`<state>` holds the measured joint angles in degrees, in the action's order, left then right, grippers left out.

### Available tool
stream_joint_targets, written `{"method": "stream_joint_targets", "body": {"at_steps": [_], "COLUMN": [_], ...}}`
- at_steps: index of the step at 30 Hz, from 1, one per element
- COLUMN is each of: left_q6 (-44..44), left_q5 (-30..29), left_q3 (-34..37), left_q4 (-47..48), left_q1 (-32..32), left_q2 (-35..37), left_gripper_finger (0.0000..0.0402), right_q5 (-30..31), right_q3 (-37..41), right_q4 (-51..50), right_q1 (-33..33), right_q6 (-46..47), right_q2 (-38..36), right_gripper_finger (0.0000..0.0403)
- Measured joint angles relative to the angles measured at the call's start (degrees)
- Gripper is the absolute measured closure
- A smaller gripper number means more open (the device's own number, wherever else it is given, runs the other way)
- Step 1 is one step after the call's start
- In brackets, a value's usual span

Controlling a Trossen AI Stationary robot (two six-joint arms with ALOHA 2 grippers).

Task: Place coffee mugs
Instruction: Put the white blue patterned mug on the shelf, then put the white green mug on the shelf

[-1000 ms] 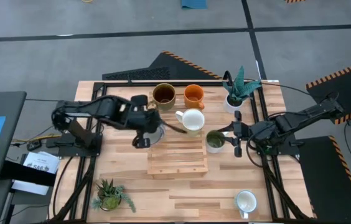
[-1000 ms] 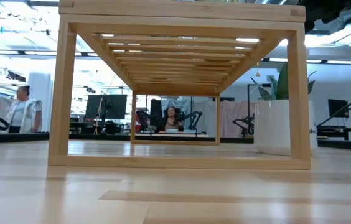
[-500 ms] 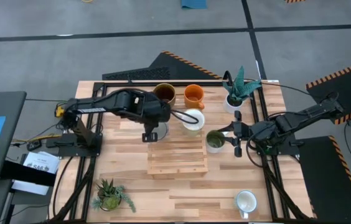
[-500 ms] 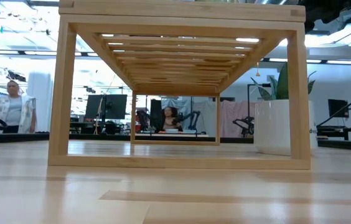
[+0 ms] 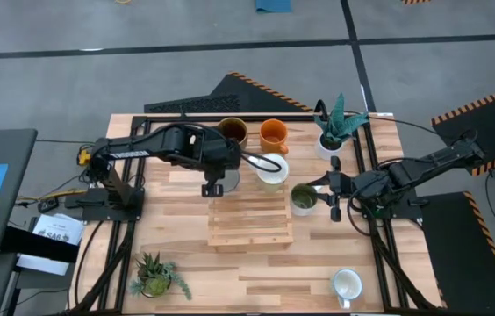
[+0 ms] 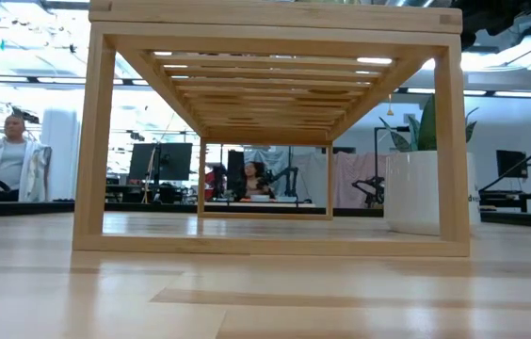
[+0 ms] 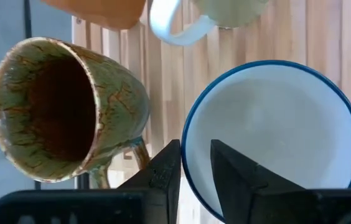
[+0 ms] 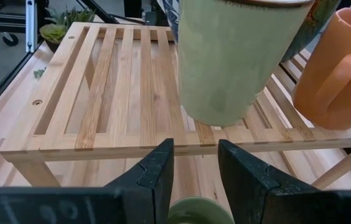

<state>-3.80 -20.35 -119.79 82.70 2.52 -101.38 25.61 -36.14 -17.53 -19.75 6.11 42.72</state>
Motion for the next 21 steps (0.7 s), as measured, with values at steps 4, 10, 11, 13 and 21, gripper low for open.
{"method": "stream_joint_targets", "body": {"at_steps": [4, 10, 11, 13, 21], "left_q6": [-0.2, -1.0, -1.0, -1.0, -1.6], "left_q5": [-1.8, -2.4, -2.6, -2.9, -2.9], "left_q3": [0.0, 0.0, 0.0, 0.0, -0.1], "left_q4": [-0.1, -0.2, -0.2, -0.2, -0.7], "left_q1": [0.0, 0.0, 0.0, 0.0, 0.0], "left_q2": [0.0, 0.0, 0.0, 0.0, 0.0], "left_gripper_finger": [0.0324, 0.0323, 0.0323, 0.0323, 0.0323], "right_q5": [0.0, 0.0, 0.0, 0.0, 0.0], "right_q3": [0.0, 0.0, 0.0, 0.0, 0.0], "right_q4": [0.0, 0.0, 0.0, 0.0, 0.1], "right_q1": [0.0, 0.0, 0.0, 0.0, 0.0], "right_q6": [0.0, 0.0, 0.0, 0.0, 0.0], "right_q2": [0.0, 0.0, 0.0, 0.0, 0.0], "right_gripper_finger": [0.0251, 0.0251, 0.0251, 0.0251, 0.0251]}}
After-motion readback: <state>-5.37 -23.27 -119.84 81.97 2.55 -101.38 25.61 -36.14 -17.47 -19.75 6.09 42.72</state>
